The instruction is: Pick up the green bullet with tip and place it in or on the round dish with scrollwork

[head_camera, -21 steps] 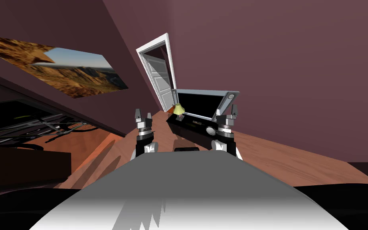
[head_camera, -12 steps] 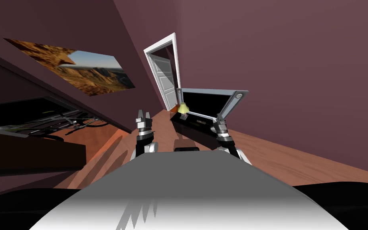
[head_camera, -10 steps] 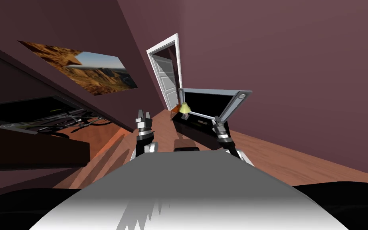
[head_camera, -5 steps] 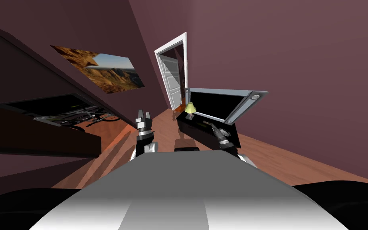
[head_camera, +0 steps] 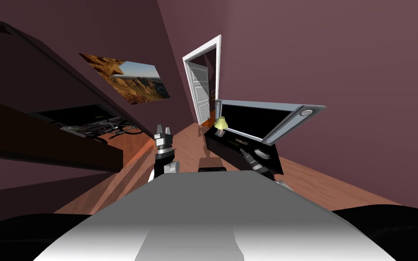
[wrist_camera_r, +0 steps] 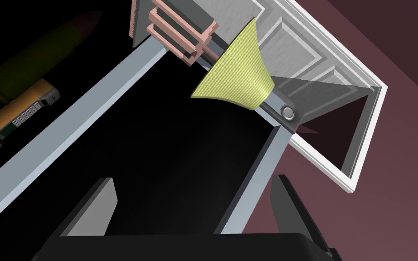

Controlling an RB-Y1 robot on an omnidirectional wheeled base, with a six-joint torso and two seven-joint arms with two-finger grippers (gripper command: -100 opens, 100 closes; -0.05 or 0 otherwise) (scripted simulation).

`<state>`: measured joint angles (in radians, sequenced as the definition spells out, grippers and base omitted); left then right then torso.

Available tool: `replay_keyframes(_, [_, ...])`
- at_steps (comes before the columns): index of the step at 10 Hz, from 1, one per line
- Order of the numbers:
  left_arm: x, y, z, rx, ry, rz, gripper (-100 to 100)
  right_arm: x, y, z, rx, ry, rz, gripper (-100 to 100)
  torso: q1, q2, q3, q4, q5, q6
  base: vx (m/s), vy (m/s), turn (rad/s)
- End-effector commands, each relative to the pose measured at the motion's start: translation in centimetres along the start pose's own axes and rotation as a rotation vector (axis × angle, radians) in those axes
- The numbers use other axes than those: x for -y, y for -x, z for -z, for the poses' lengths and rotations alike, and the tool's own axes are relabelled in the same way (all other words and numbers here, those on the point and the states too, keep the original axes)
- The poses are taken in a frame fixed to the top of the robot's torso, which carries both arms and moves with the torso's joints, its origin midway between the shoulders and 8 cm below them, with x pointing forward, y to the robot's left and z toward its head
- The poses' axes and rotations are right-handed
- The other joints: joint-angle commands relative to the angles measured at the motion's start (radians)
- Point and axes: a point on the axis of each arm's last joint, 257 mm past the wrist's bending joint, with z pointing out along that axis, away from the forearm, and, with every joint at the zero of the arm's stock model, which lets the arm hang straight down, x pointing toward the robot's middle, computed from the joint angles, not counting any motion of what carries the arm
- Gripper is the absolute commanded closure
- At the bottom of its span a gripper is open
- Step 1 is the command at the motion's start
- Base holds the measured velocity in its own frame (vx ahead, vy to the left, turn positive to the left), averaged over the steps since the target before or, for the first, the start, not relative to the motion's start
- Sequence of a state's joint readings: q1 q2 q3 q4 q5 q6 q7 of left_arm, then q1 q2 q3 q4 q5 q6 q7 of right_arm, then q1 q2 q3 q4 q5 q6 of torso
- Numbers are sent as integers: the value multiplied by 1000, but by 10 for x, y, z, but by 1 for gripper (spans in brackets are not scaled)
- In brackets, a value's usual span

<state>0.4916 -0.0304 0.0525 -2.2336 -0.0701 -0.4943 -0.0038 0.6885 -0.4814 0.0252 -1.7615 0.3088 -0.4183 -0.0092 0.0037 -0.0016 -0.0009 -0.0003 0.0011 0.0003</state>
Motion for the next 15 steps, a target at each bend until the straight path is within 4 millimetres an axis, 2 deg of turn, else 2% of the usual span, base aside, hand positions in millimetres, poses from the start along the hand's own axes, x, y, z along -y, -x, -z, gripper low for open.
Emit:
replay_keyframes(1, [0,0,0,0,0,0,0,28,-12,8,-54,-61,70,-100,0,0,0,0,0,0,57,70,119])
replay_keyframes(2, [0,0,0,0,0,0,0,36,-14,11,-60,-79,68,-100,0,-1,-1,0,0,-1,45,61,71])
replay_keyframes(3, [0,0,0,0,0,0,0,63,-24,23,-111,-137,129,-100,0,0,0,0,0,0,52,87,144])
replay_keyframes(4, [0,0,0,0,0,0,0,65,-25,24,-112,-141,129,-100,1,-1,0,0,0,0,50,65,72])
replay_keyframes(5, [0,0,0,0,0,0,0,87,-32,36,-161,-189,193,-100,0,-1,0,0,0,0,68,52,137])
replay_keyframes(6, [0,0,0,0,0,0,0,93,-33,39,-165,-202,192,-100,-1,-2,-1,0,0,0,55,40,77])
replay_keyframes(7, [0,0,0,0,0,0,0,111,-38,51,-212,-241,259,-100,-1,-1,-1,0,0,0,62,70,133])
replay_keyframes(8, [0,0,0,0,0,0,0,121,-40,56,-220,-263,257,-100,0,-1,-1,0,0,0,65,60,76])
replay_keyframes(9, [0,0,0,0,0,0,0,121,-40,56,-220,-263,257,-100,0,-1,-1,0,0,0,35,19,0])
replay_keyframes(10, [0,0,0,0,0,0,0,147,-45,74,-274,-318,323,-100,-2,0,0,0,0,0,70,40,186])
replay_keyframes(11, [0,0,0,0,0,0,0,148,-46,75,-275,-321,323,-100,-2,-1,-1,0,0,-1,74,32,75])
replay_keyframes(12, [0,0,0,0,0,0,0,167,-48,89,-324,-359,391,-100,-2,-2,-1,0,0,0,88,44,151])
replay_keyframes(14, [0,0,0,0,0,0,0,174,-49,95,-331,-378,389,-100,-2,-2,-1,0,0,0,55,24,29])
replay_keyframes(15, [0,0,0,0,0,0,0,196,-51,112,-385,-424,458,-100,-2,0,0,0,0,0,63,36,172])
